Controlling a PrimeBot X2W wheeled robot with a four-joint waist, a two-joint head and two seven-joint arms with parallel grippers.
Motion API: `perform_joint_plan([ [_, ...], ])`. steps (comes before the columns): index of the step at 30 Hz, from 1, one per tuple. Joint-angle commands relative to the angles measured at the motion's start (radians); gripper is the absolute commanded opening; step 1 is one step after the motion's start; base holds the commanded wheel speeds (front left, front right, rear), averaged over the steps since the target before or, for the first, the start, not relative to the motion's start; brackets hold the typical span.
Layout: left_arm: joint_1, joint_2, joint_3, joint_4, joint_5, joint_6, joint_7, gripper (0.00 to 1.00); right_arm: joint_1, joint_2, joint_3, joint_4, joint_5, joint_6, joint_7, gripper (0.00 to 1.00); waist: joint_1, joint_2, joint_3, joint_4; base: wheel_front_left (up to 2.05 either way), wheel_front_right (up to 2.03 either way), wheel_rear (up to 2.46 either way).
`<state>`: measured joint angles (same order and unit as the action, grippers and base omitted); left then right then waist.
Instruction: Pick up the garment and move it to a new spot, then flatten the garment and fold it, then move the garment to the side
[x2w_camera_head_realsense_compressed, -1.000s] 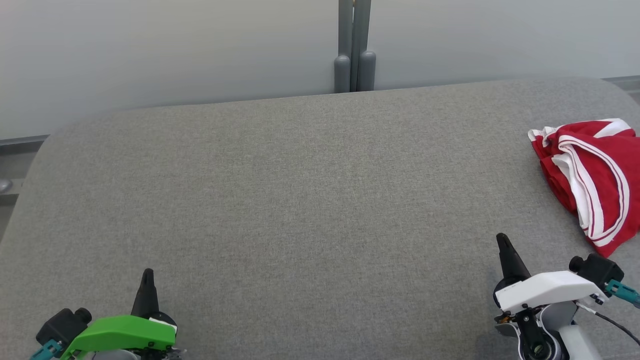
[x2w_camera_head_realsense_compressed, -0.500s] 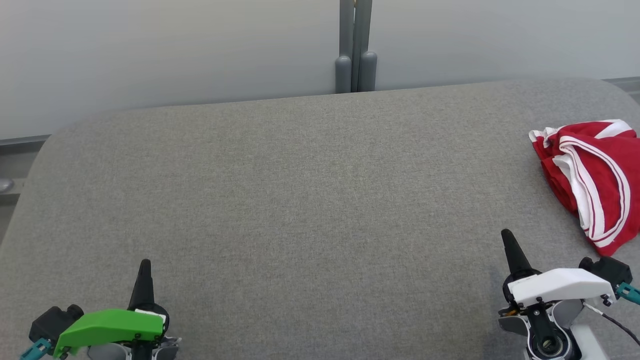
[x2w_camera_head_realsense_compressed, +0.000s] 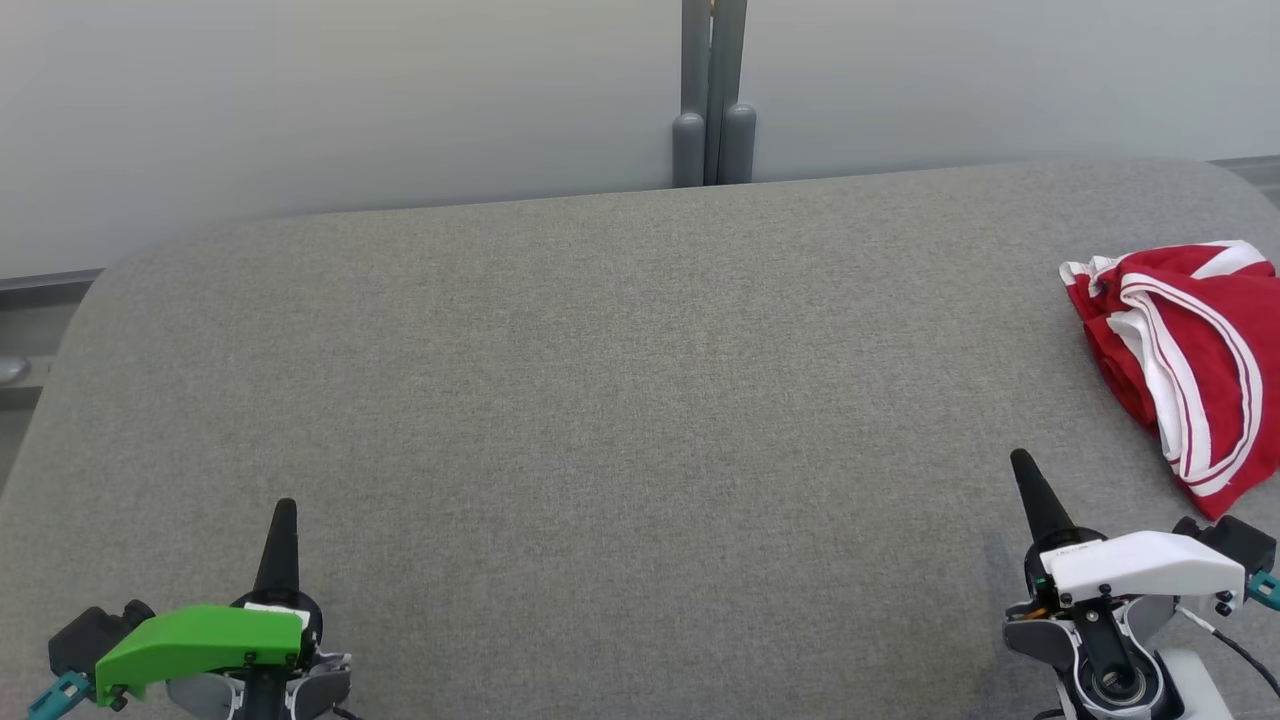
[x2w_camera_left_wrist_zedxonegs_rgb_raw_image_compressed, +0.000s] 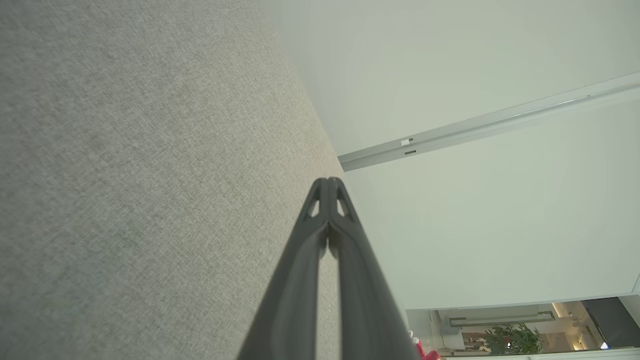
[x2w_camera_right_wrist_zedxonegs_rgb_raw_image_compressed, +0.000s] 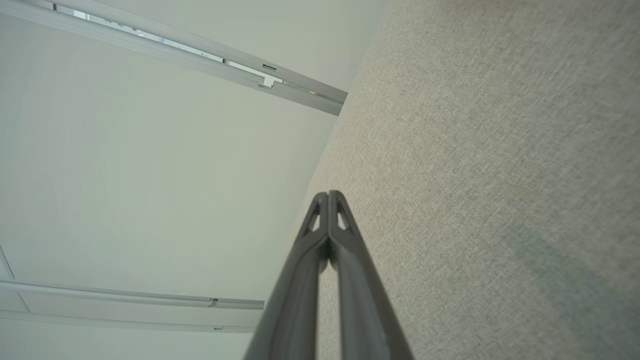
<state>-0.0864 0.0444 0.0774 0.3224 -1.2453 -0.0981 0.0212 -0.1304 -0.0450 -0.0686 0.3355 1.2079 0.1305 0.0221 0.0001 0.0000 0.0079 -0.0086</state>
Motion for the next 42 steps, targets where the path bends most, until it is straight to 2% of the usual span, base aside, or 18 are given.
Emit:
perform_joint_plan([
  [1, -0.025, 0.007, 0.007, -0.014, -0.027, -0.01, 0.006, 0.0, -0.013, -0.006, -0.006, -0.015, 0.03, 0.001, 0.008, 0.0, 0.0, 0.0, 0.0, 0.0, 0.0, 0.0, 0.0],
  [23, -0.042, 0.008, 0.027, -0.038, -0.22, -0.024, 0.057, 0.0, -0.011, -0.007, -0.031, -0.044, 0.242, 0.0, 0.059, 0.0, 0.0, 0.0, -0.002, 0.005, 0.0, 0.0, 0.0],
  [42, -0.054, 0.009, 0.04, -0.052, -0.348, -0.035, 0.091, 0.0, -0.01, -0.007, -0.048, -0.063, 0.381, 0.0, 0.092, 0.0, -0.0001, 0.0, -0.004, 0.008, 0.0, 0.0, 0.0],
])
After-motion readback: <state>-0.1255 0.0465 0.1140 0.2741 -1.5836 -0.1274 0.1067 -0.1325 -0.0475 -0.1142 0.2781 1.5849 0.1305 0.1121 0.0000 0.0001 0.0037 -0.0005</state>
